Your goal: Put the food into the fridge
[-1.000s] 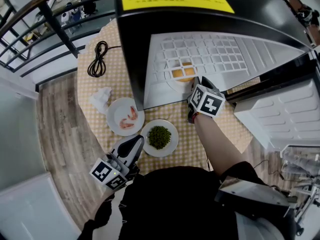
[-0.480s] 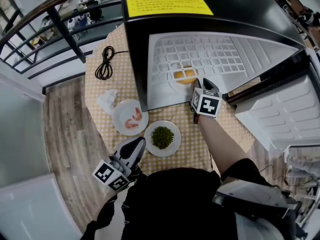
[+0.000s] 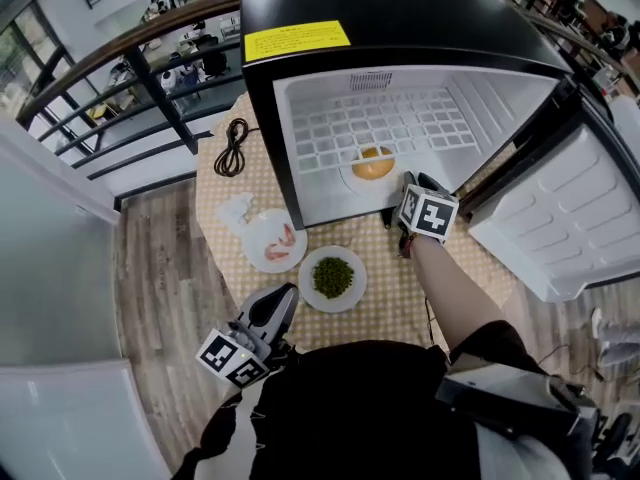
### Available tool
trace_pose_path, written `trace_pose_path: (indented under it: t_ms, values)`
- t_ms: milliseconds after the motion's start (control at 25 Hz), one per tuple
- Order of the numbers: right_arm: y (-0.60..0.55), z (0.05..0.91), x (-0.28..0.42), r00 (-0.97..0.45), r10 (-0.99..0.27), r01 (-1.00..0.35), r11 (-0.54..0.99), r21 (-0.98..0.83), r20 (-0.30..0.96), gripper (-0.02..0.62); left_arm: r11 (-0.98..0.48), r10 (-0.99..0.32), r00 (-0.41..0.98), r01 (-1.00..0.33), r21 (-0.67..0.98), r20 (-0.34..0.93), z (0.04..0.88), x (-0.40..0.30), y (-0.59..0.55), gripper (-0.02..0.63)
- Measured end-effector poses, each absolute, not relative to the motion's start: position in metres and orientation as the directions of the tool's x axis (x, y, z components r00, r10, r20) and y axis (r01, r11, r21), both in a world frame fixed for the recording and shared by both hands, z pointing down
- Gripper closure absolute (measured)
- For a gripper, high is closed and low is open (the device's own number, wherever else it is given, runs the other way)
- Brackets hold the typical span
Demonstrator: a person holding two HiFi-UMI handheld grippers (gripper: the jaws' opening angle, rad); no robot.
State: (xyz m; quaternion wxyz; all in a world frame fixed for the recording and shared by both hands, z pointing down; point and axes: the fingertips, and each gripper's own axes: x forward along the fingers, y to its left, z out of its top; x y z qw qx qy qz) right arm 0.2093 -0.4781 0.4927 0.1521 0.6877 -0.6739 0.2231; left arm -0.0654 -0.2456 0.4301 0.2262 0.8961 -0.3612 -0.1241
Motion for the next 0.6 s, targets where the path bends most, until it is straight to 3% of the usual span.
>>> trace_pose_path:
  t_ms: [240, 440, 600]
  values:
    - [-0.415, 0.482, 0.211, -0.143, -0.858, -0.972, 0.029, -0.231, 0.494, 0.523, -0.684, -0.669, 0.739, -0.573, 0.452, -0.077, 0.406, -0.034, -0.227, 0.594]
    - [-0.330, 0.476, 0.178, -0.432, -0.771, -0.898, 0.321, -0.301, 0.467, 0.569, -0.709, -0.638, 0.765, -0.536, 0.459, -0.092, 0.394, 0.013, -0.199, 0.594]
    - [-0.269, 0.460, 0.178, -0.555, -0.718, -0.828, 0.429, -0.361, 0.420, 0.577, -0.721, -0.629, 0.771, -0.532, 0.443, -0.098, 0.390, 0.043, -0.176, 0.594]
